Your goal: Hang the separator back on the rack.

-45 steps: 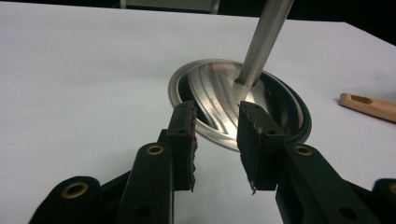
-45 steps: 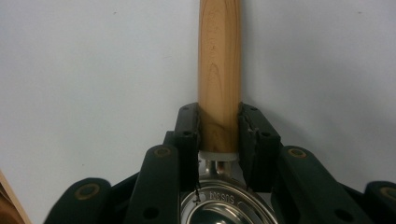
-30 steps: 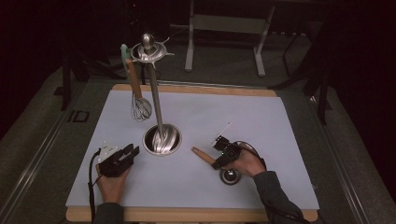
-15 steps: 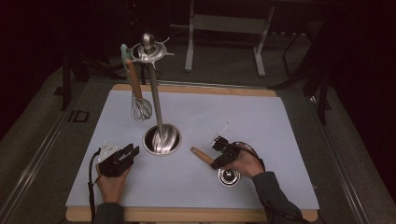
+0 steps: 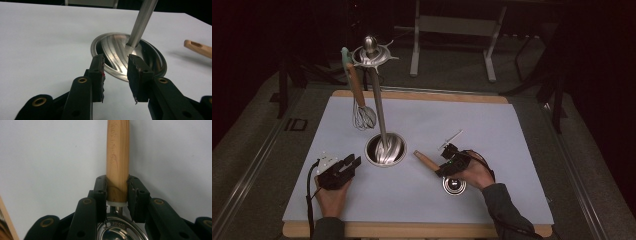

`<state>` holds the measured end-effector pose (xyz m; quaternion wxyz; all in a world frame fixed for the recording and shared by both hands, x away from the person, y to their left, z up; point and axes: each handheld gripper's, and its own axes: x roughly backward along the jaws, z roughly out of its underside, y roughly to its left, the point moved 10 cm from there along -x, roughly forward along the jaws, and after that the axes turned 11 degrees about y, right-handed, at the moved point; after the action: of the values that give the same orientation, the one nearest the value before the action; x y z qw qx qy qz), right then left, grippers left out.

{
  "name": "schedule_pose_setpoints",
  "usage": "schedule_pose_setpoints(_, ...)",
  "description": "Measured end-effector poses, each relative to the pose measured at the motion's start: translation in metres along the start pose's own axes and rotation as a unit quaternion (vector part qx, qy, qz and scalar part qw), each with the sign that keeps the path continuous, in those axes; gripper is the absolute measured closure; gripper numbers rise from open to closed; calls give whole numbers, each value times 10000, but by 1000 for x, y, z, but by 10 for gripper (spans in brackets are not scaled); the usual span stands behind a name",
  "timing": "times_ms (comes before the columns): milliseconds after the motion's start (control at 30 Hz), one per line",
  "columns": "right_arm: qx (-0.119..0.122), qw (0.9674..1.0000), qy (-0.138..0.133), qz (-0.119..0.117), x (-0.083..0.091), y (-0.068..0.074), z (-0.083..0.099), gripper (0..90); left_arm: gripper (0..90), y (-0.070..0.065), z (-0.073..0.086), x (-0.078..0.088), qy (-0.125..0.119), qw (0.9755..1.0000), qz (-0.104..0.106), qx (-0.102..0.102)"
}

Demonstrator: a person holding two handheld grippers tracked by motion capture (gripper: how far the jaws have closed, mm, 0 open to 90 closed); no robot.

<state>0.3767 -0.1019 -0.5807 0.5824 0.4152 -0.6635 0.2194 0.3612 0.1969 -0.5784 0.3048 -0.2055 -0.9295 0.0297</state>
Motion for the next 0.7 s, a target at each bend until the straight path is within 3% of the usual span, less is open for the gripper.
schedule_pose_setpoints(267, 111, 9992, -365, 121, 12, -2, -10, 708, 667, 0, 0, 0, 5, 10000, 9, -5)
schedule_pose_setpoints(500, 400, 9965, -708, 185, 24, 1, -22, 708, 666, 0, 0, 0, 5, 10000, 10, -6)
schedule_pose_setpoints(700, 598, 9943, -836, 282, 31, 2, -29, 708, 666, 0, 0, 0, 5, 10000, 13, 1)
